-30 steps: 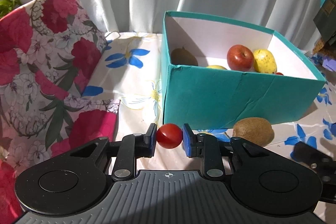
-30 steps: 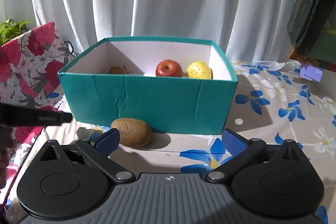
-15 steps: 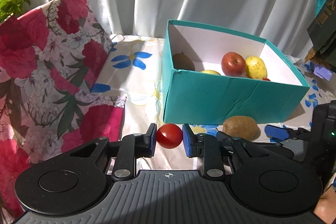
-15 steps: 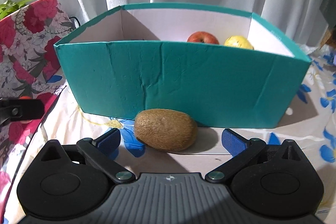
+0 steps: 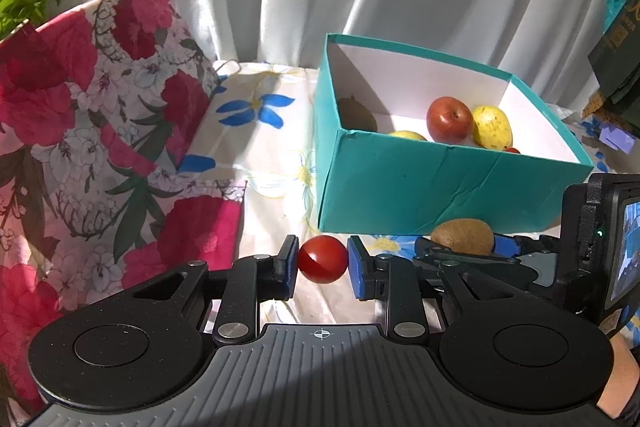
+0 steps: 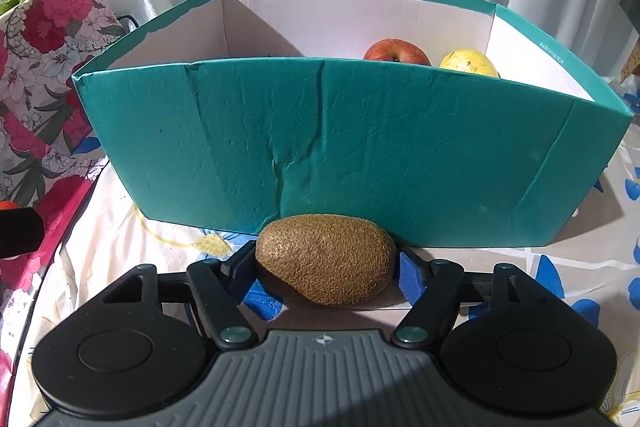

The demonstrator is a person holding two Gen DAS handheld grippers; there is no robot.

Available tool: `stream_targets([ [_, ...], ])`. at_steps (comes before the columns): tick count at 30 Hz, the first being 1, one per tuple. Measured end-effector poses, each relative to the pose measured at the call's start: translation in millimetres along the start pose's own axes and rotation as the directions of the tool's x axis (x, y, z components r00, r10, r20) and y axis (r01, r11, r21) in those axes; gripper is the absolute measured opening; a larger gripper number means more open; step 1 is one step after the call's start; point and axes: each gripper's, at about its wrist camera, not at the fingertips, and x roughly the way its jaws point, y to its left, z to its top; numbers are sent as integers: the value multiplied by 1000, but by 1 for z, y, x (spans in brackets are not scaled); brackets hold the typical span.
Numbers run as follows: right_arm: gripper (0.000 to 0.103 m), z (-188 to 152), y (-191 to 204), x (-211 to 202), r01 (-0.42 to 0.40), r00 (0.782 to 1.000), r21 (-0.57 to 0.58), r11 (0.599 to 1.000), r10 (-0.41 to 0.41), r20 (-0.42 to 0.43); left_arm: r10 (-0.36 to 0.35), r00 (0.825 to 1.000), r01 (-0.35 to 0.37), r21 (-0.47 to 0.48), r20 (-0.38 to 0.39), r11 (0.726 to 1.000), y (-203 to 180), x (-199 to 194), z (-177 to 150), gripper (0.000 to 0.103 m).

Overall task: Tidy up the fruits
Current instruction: 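Grasp the brown kiwi with the right gripper while the left holds the tomato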

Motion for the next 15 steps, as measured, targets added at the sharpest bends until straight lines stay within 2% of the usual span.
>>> stream_targets([
  [5, 68, 2, -8, -10, -27, 1000, 9, 1000, 27, -14, 15, 1000, -15, 7, -14, 1000, -1, 1, 2, 29],
  [15, 68, 1, -37, -87, -45, 995, 24, 999, 43, 88, 1, 1000, -2, 50, 29, 999, -27, -11, 24, 29],
])
